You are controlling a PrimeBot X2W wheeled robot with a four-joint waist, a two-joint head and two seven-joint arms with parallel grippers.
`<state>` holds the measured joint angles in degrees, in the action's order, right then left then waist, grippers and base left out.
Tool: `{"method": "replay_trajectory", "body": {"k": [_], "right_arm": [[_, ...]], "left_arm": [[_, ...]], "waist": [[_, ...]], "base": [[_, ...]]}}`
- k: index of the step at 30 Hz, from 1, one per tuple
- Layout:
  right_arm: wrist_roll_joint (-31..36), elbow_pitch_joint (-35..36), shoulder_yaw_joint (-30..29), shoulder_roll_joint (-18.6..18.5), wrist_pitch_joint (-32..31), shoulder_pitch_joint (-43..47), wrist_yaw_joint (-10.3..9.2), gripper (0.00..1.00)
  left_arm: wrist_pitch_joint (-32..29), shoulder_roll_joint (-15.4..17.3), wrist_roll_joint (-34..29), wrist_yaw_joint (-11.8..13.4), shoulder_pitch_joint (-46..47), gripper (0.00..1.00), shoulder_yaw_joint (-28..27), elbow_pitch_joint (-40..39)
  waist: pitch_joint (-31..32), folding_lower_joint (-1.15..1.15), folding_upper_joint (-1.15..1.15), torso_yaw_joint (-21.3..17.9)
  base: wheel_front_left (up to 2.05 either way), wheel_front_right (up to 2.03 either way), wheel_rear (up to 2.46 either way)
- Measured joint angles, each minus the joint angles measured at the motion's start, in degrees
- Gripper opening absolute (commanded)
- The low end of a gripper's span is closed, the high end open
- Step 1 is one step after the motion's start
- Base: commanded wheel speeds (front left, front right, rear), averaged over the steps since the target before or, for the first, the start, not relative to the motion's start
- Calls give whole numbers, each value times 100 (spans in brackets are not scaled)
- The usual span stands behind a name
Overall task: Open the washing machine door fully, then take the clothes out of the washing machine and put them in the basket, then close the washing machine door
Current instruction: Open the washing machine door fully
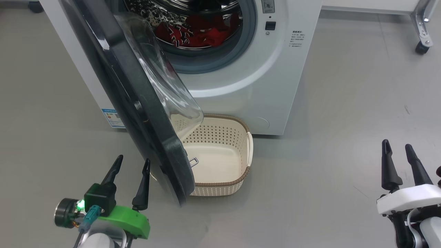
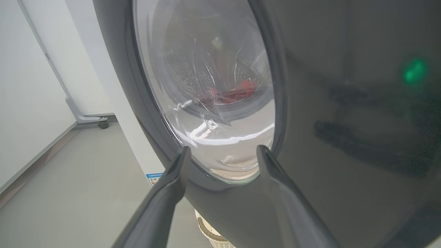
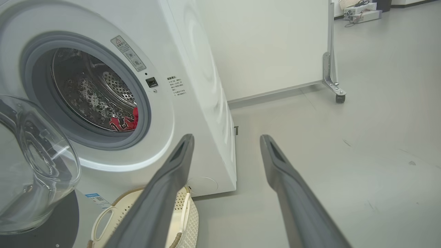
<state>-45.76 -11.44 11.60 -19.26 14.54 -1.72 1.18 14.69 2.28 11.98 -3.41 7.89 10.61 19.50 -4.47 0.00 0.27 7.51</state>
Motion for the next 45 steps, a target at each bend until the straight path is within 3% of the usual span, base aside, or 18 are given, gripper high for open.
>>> {"method": "replay_trajectory", "body": {"k": [7,11,20,33,45], "right_arm": [[1358,197,189,-354,56,-2,-597,100],[1637,264,237,-338,41,1,-722,100],[1872,339,303,202,38,342,-753,100],[2287,545,392,705,33,542,-790,100],[2506,552,310,865,33,699,-792,100]], "left_arm": [[0,0,-1,-41,-3,100,-14,0],[0,0,-8,-41,-4,100,-26,-1],[0,0,-8,-42,-7,100,-59,-10],[0,0,-49,-48,-9,100,-90,-18],[0,-1,-49,-48,-11,100,-134,-8]], "waist": [[7,0,0,-37],[3,0,0,-58],[-22,0,0,-100],[-54,0,0,-156],[-21,0,0,-164]], "base": [[0,0,0],[0,0,0],[0,0,0],[0,0,0],[0,0,0]]}}
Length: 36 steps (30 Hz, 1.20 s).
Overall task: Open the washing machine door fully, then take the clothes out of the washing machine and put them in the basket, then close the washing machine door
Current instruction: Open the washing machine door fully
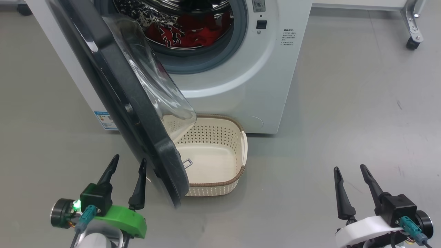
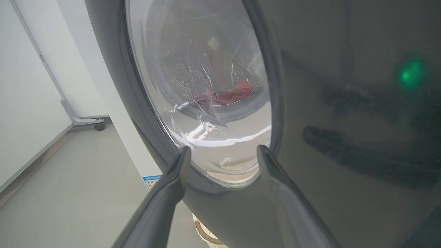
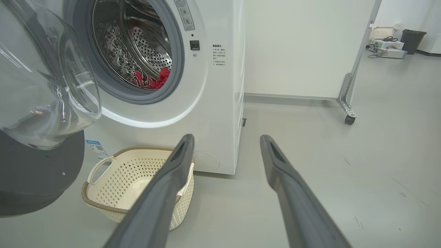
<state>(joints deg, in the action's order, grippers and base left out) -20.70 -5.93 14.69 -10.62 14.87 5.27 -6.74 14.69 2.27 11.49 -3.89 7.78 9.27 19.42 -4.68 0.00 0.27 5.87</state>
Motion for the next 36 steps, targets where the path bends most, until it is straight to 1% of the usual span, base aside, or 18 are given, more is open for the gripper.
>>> {"method": "replay_trajectory", "body": {"k": [5,6,7,9,17,22,27,30,34,36], "right_arm": [[76,1,-74,64,1,3,-4,100],[80,1,-81,78,0,4,-4,100],[91,1,-91,92,1,6,-4,100],[122,1,-108,114,0,17,-5,100],[216,1,-169,170,1,103,-5,100],[256,1,-203,208,0,118,-5,100],[280,1,-246,234,0,120,-5,100],[316,2,-255,266,1,122,-5,100],[331,7,-272,307,1,124,-5,100],[333,10,-281,322,1,126,-5,100]], "left_arm": [[0,0,-10,0,-1,100,-8,1],[0,0,-10,0,-1,96,-12,3],[0,0,-10,0,-1,47,-16,14],[0,0,-10,0,-3,0,-21,14],[0,0,-11,1,-12,0,-34,37],[0,-3,-10,30,-13,0,-212,-19],[0,18,-8,204,-13,0,-509,-214],[0,93,-8,305,-11,0,-704,-419],[0,145,-19,470,9,0,-933,-895],[1,167,-55,488,60,0,-992,-1194]], "waist": [[7,0,0,-4],[9,0,0,-4],[12,0,0,-5],[19,0,0,-5],[48,0,0,6],[59,0,0,33],[72,0,0,71],[80,0,0,96],[84,0,0,133],[85,0,0,150]], "base": [[0,0,0],[0,0,0],[0,0,0],[0,0,0],[0,0,0],[0,0,0],[0,0,0],[0,0,0],[0,0,0],[0,0,0]]}}
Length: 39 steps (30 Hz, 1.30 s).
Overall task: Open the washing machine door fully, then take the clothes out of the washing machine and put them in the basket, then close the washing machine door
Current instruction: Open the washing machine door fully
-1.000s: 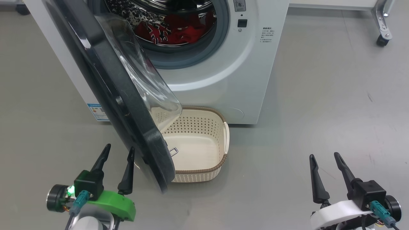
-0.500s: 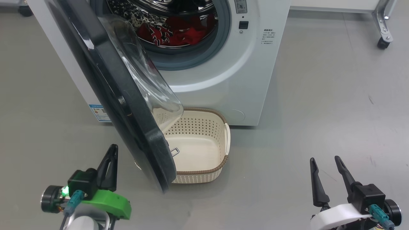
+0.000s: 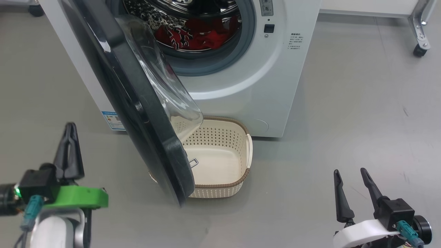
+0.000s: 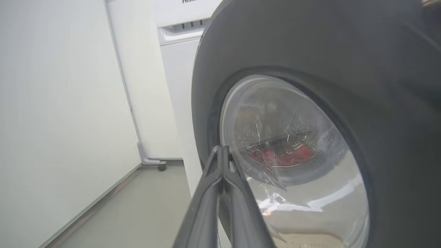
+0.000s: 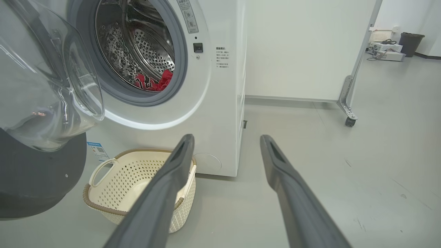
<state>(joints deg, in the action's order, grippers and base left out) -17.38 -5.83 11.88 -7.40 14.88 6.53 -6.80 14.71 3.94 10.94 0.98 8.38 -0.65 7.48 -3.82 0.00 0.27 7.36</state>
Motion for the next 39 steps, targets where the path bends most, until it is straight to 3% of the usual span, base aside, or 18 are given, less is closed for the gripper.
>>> {"method": "replay_trajectory", "body": {"k": [10,16,21,27,33,39], "right_arm": [[47,13,-29,31,-1,10,5,100],[85,16,-34,64,-1,10,10,100],[134,15,-11,78,-1,9,24,100],[134,14,-58,109,-1,9,23,100],[135,8,-75,149,0,9,25,100],[135,-2,-109,165,-1,9,67,100]], "left_arm": [[7,-22,-154,-42,540,0,185,-1515],[8,-92,-113,-318,567,0,732,-1991],[8,-115,59,-491,545,0,1182,-2251],[-205,-125,355,-680,336,0,2141,-2466],[-633,-123,627,-728,91,0,2861,-2440],[-1050,-121,770,-728,-184,0,3205,-2167]], "waist": [[-6,0,0,64],[-5,0,0,69],[-20,0,0,48],[-63,0,0,25],[-94,0,0,16],[-114,0,0,7]], "base": [[0,0,0],[0,0,0],[0,0,0],[0,0,0],[0,0,0],[0,0,0]]}}
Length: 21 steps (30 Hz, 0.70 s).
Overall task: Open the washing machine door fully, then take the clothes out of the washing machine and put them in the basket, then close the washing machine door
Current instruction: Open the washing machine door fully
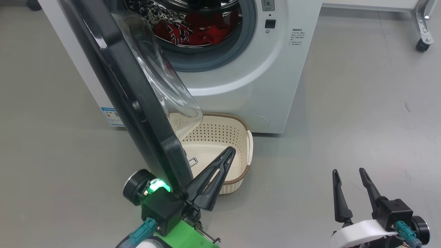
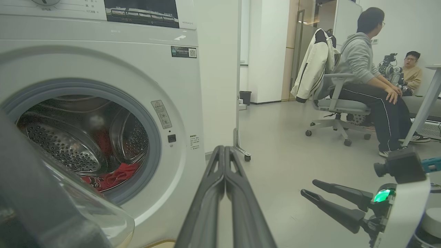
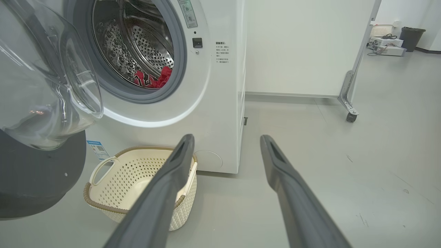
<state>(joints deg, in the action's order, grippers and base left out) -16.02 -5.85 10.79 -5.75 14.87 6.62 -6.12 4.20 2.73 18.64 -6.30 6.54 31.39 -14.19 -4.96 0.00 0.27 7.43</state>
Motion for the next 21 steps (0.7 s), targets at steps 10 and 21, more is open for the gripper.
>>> {"method": "replay_trajectory", "body": {"k": [10,21], "right_arm": [[56,-11,-25,18,0,0,52,100],[62,-31,-92,32,0,0,76,100]], "left_arm": [[-246,5,-29,525,-141,0,-376,428],[-342,5,-35,899,-252,0,-499,505]], "waist": [[-17,0,0,-16],[-9,0,0,-57]], "base": [[0,0,0],[0,0,0]]}}
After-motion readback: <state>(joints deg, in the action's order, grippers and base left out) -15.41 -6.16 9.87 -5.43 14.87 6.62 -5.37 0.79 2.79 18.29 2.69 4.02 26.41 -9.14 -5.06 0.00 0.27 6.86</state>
